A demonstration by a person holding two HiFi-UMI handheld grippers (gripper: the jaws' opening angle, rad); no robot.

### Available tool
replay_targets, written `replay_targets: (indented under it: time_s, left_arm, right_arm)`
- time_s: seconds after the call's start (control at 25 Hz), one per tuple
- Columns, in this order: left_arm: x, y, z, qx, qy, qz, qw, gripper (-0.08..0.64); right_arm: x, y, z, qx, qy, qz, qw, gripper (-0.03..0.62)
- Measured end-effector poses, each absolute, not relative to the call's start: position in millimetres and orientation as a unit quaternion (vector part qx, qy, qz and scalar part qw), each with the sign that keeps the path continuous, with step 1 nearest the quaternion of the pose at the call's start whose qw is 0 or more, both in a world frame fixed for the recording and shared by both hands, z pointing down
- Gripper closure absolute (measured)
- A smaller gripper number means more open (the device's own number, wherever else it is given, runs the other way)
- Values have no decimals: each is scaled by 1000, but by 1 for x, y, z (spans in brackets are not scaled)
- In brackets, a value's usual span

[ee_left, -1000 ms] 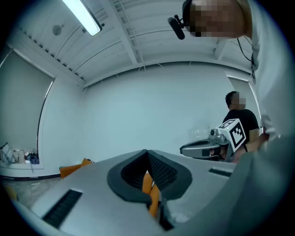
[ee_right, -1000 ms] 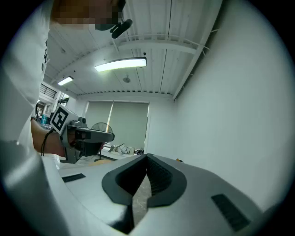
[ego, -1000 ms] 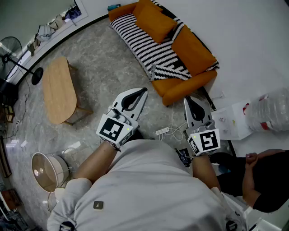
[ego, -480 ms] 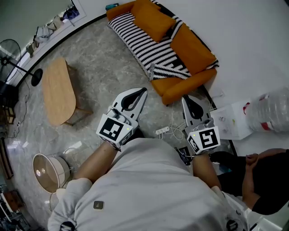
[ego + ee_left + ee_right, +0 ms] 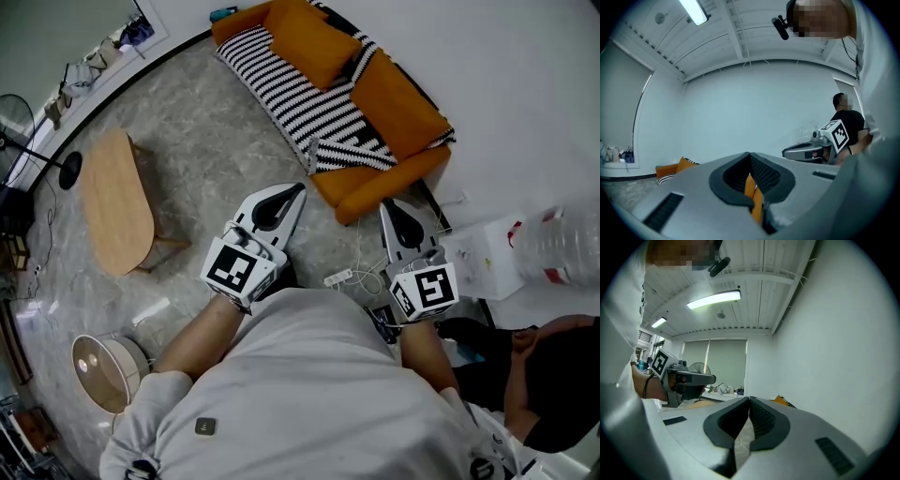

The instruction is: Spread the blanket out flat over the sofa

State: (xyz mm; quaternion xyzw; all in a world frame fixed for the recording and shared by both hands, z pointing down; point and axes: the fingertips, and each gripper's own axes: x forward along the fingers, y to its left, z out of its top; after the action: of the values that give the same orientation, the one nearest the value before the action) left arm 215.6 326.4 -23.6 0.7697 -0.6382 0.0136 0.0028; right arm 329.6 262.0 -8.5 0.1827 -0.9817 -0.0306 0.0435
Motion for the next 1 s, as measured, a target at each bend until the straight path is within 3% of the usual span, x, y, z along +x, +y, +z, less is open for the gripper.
replay_targets:
  time_s: [0.76, 1.0]
  left_arm:
    - [-33, 177, 4, 797, -601, 11, 51, 554]
    - [-100, 139, 28, 798, -593, 21, 103, 554]
  right_arm:
    - [78, 114, 25, 191, -975, -9, 110, 565]
    - [11, 78, 44, 190, -972, -1, 135, 565]
